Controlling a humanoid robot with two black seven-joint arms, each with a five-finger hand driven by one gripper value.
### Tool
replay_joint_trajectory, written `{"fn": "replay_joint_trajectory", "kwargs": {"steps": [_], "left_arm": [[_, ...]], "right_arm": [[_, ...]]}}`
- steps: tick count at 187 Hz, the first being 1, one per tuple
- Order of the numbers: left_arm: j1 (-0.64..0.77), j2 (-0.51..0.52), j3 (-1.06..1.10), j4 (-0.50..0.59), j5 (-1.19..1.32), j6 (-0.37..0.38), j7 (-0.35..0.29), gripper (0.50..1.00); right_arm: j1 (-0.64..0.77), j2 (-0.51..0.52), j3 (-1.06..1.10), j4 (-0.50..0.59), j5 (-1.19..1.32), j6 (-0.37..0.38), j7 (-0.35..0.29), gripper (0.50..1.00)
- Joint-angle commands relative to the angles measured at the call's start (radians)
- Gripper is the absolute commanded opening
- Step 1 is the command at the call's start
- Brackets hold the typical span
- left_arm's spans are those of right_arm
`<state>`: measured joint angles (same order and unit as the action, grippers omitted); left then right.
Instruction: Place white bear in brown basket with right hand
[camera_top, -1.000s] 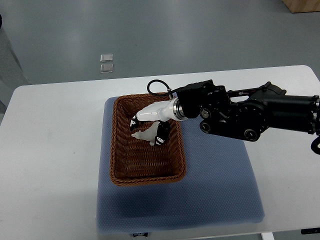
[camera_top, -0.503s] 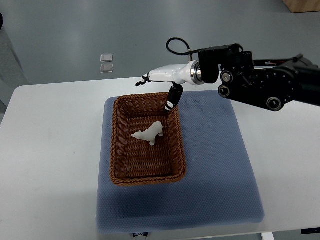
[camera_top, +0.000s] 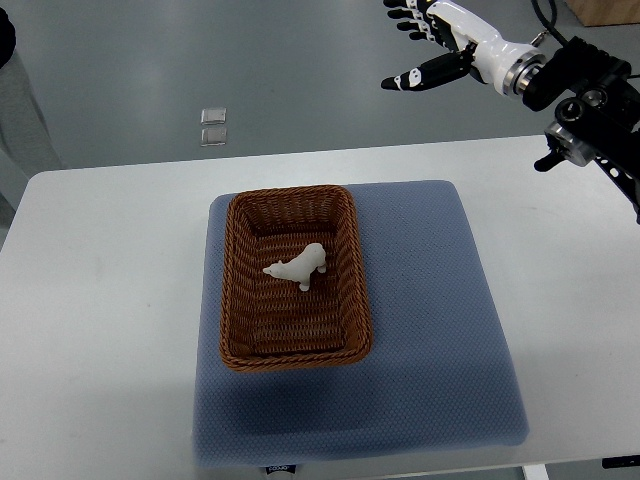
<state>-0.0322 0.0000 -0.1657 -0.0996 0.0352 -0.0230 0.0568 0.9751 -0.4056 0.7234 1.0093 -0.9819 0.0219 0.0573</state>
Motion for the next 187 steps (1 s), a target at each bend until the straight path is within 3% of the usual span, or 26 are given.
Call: {"fn": "replay_joint_trajectory", "kwargs": {"steps": [1,50,94,113,152,187], "left_arm": [[0.000,0.000,0.000,0.000,0.000,0.000,0.000,1.000],[0.000,0.000,0.000,0.000,0.000,0.000,0.000,1.000],[0.000,0.000,0.000,0.003,0.000,0.000,0.000,1.000],[0.000,0.000,0.000,0.000,0.000,0.000,0.000,1.000],[0.000,0.000,0.000,0.000,0.000,0.000,0.000,1.000],[0.000,0.000,0.000,0.000,0.000,0.000,0.000,1.000]], "right_arm": [[-0.087,0.031,0.113,-0.015,0.014,-0.043,0.041,0.921],[-0.182,0.169,0.421,-0.155,0.354,-0.048,0.045,0.923],[-0.194,0.195,0.470,-0.288,0.661,-0.031,0.055,0.921],[-0.202,0.195,0.467,-0.345,0.799,0.067,0.052,0.924],[-0.216,0.232,0.443,-0.442,0.802,0.263,0.091,0.924],[-0.216,0.228,0.337,-0.482,0.772,0.291,0.098,0.924]]}}
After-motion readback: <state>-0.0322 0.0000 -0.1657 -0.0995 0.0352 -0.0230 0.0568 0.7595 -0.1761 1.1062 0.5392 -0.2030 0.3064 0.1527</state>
